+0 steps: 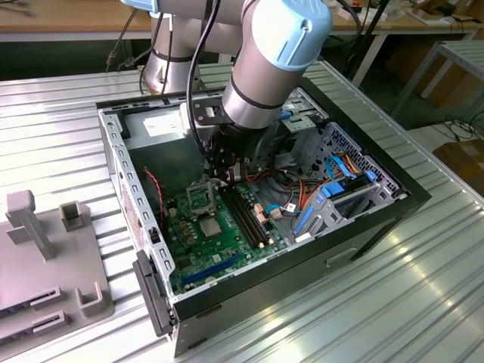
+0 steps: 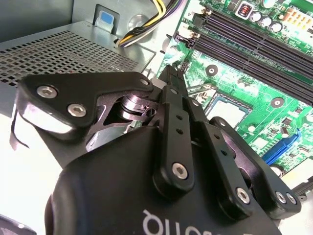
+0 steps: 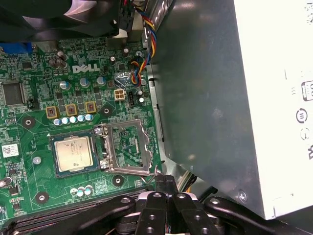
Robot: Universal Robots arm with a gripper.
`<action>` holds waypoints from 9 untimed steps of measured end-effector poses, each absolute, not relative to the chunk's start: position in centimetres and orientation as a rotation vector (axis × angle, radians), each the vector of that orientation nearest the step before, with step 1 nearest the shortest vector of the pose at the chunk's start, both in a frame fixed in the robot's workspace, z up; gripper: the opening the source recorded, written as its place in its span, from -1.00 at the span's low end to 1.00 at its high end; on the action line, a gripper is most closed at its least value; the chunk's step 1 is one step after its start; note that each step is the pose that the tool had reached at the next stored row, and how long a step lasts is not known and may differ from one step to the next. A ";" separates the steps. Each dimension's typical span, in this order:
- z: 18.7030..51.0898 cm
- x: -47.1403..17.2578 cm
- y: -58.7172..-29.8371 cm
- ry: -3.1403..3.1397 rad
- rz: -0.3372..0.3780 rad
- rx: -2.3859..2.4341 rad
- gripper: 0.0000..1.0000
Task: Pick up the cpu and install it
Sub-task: 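Close the cpu cover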
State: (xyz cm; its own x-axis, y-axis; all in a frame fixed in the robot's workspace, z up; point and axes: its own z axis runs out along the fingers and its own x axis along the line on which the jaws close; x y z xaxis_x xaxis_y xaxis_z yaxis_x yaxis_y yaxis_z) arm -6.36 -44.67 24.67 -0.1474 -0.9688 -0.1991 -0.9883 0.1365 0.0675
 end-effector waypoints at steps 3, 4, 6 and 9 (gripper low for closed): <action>24.7 -6.4 -44.7 2.282 0.284 -1.975 -0.79; 24.7 -6.4 -44.7 2.280 0.287 -1.973 -0.79; 24.7 -6.4 -44.7 2.277 0.293 -1.971 -0.79; 24.7 -6.4 -44.7 2.275 0.296 -1.969 -0.79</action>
State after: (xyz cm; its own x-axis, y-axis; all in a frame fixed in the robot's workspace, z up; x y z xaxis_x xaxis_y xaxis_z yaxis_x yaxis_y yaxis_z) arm -6.36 -44.67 24.67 -0.1474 -0.9653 -0.2157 -0.9883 0.1353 0.0698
